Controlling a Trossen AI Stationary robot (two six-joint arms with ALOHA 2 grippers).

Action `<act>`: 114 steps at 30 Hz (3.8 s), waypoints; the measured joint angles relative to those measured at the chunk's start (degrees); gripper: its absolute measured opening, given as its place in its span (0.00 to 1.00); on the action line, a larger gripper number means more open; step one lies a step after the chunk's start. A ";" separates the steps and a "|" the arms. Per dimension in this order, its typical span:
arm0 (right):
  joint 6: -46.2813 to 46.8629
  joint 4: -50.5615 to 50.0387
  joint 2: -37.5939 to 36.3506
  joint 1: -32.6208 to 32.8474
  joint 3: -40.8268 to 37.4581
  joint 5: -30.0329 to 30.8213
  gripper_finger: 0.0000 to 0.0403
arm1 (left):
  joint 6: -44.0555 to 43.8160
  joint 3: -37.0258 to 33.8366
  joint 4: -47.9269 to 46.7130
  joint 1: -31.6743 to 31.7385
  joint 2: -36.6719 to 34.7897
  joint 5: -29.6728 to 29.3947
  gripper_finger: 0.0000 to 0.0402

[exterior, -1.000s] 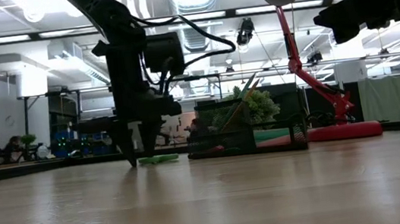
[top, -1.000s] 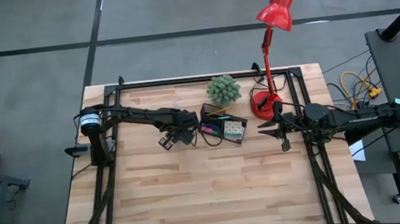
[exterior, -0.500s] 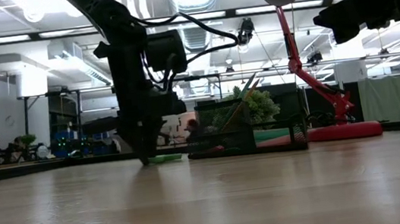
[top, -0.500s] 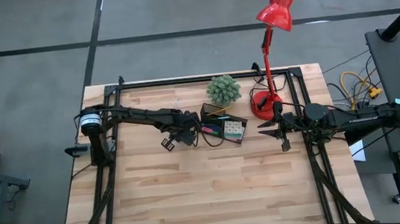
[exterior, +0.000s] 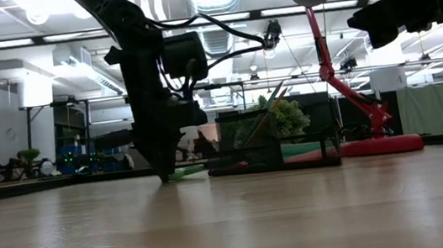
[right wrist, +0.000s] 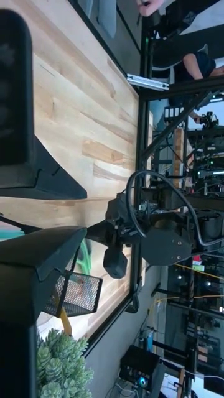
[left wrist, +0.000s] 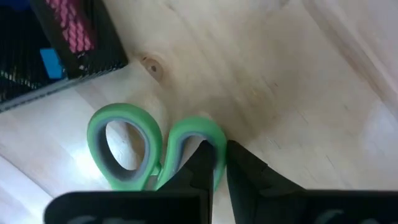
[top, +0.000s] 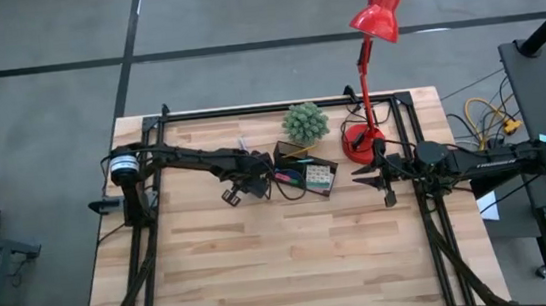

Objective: Pick and place office supplies into organizer
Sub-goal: Put the green scissors into the black desk organizer

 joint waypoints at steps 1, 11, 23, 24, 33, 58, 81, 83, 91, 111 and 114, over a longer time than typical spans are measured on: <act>-0.02 -0.01 0.00 0.02 0.00 0.00 0.18 | -1.11 0.01 -0.18 0.05 -0.97 -0.03 0.02; -0.02 -0.01 0.00 0.00 0.00 0.00 0.21 | -5.82 -0.28 -1.94 0.17 -10.19 -1.83 0.02; -0.02 -0.02 0.00 0.00 0.00 0.01 0.17 | -8.24 0.04 -1.75 0.12 -17.98 -4.48 0.02; -0.02 0.02 -0.01 0.00 0.00 0.01 0.17 | -9.46 0.04 -1.77 0.12 -18.79 -4.49 0.02; -0.02 0.02 -0.01 0.00 0.00 0.01 0.20 | -16.22 0.08 0.66 0.06 -25.46 1.27 0.02; 0.00 0.01 0.00 0.00 0.00 0.02 0.19 | -28.55 0.04 27.65 0.04 -31.81 36.55 0.01; 0.00 0.01 0.00 0.00 0.00 0.02 0.19 | -27.72 -2.76 38.97 1.02 -23.48 40.55 0.01; -0.02 -0.01 0.00 0.00 0.00 0.02 0.19 | -27.74 -2.76 38.91 1.20 -23.48 40.59 0.01; -0.01 0.00 -0.01 0.01 0.00 0.01 0.20 | -32.16 -2.76 39.12 3.29 -23.55 42.11 0.01; 0.01 -0.01 -0.02 0.02 0.00 0.02 0.20 | -53.93 -2.92 51.04 8.28 -19.94 38.34 0.02; -0.02 0.01 0.00 0.02 0.00 0.01 0.20 | -55.02 -2.92 52.49 8.42 -18.36 36.24 0.01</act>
